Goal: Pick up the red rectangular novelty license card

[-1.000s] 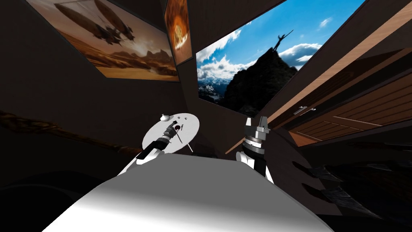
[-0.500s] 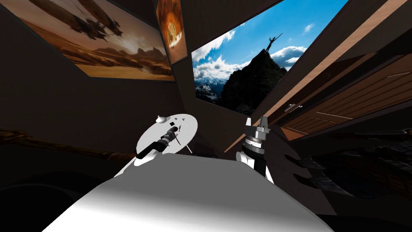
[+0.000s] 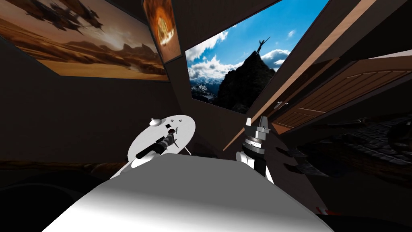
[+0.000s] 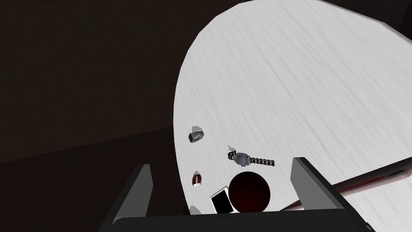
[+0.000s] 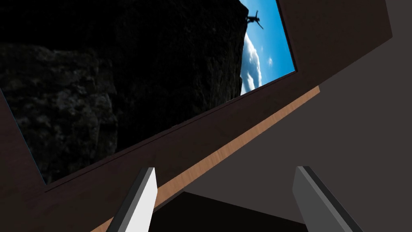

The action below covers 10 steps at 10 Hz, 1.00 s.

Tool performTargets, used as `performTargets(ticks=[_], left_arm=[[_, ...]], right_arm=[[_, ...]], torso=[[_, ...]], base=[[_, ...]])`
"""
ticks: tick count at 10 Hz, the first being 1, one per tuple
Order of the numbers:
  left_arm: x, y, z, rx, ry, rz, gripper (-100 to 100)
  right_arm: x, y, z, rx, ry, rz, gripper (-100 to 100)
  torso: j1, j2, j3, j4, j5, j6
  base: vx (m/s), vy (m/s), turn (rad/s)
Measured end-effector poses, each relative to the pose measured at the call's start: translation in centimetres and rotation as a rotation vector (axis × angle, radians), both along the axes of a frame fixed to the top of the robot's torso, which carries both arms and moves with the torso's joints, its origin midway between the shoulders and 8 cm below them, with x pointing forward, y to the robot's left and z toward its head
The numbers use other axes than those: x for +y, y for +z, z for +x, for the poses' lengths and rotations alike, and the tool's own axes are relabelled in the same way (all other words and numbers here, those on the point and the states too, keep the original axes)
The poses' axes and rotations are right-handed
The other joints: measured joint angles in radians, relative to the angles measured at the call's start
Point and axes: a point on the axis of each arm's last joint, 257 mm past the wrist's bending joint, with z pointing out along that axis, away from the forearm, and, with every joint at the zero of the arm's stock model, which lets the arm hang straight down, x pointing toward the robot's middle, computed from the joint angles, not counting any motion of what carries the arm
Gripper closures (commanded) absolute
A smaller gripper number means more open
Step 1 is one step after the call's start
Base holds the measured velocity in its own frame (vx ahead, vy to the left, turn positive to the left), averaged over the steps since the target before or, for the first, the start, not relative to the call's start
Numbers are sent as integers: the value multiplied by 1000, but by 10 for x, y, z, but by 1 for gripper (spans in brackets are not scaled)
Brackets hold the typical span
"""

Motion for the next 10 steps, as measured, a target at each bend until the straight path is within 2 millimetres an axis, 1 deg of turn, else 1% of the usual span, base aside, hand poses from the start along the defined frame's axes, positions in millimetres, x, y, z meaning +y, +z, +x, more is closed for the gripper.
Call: performTargets(ticks=[3, 4, 5, 6, 9, 10], left_arm=[[7, -28, -18, 110, -6, -3, -100], [7, -41, -28, 156, -9, -3, -100], [10, -47, -33, 189, -12, -3, -100], [14, -59, -45, 236, -16, -3, -100], [18, -78, -66, 340, -30, 1, -100], [22, -89, -78, 391, -36, 1, -100]], right_arm=[[0, 0, 0, 0, 0, 0, 0], [0, 0, 0, 0, 0, 0, 0], [0, 0, 0, 0, 0, 0, 0], [0, 0, 0, 0, 0, 0, 0], [0, 0, 0, 0, 0, 0, 0], [0, 0, 0, 0, 0, 0, 0]], torso=[[0, 0, 0, 0, 0, -1], [0, 0, 0, 0, 0, 0], [0, 0, 0, 0, 0, -1], [0, 0, 0, 0, 0, 0], [0, 0, 0, 0, 0, -1], [1, 0, 0, 0, 0, 0]], base=[[7, 25, -165], [5, 25, -98], [6, 25, -212], [4, 27, -99], [3, 28, -182], [3, 31, -96]])
